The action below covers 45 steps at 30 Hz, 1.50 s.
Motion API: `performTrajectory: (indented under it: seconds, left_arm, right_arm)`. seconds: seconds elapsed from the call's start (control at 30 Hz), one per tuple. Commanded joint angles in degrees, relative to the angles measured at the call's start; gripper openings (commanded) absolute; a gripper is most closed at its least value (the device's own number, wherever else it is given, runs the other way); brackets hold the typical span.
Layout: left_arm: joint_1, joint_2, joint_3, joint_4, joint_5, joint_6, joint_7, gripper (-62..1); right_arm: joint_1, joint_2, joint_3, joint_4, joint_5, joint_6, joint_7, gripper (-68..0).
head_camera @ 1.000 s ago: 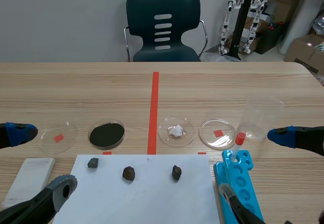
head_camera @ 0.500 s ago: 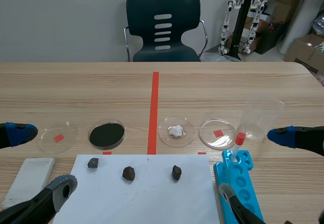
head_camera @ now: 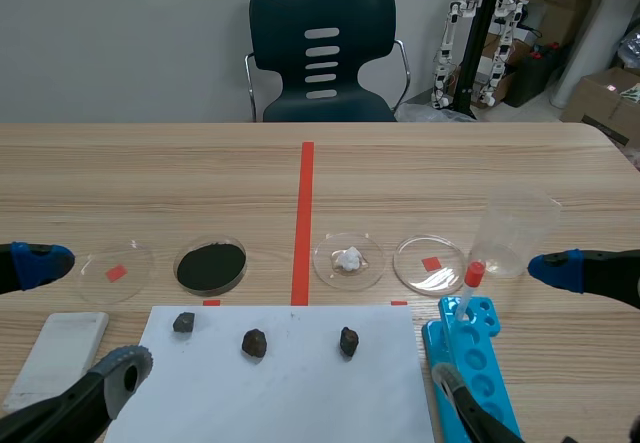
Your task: Pick up the left mineral with the left hand
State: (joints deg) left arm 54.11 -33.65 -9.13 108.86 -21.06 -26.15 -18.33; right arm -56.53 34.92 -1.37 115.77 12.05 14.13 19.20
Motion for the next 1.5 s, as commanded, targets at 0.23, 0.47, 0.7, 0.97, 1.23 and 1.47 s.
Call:
performTrajectory:
  seconds: [0.23,0.47,0.7,0.97,1.23,1.47]
  left_arm:
    - [-0.04,0.28,0.11,0.5,-0.55,-0.13,-0.02,1.4]
    - [-6.14,0.28,1.03,0.5,-1.01,-0.11,15.58,1.4]
    - [-14.8,0.31,6.49,0.48,-7.45,6.69,33.0,1.4]
    - [-25.38,0.31,16.7,-0.07,-10.58,28.46,45.4,1.4]
    - [-36.24,1.62,24.65,-5.86,-18.73,44.96,51.49,1.4]
    - [-43.65,6.38,26.64,-10.91,-18.36,48.09,62.05,1.4]
  right_arm:
    - [0.35,-0.02,0.33,0.24,0.37,-0.2,0.66,-3.7]
    - [0.35,-0.02,0.33,0.24,0.37,-0.2,0.66,-3.7]
    - [0.35,-0.02,0.33,0.24,0.37,-0.2,0.66,-3.7]
    - [0.35,-0.02,0.33,0.24,0.37,-0.2,0.66,-3.7]
    - [0.35,-0.02,0.33,0.24,0.37,-0.2,0.66,-3.7]
    - [0.35,-0.02,0.33,0.24,0.37,-0.2,0.66,-3.7]
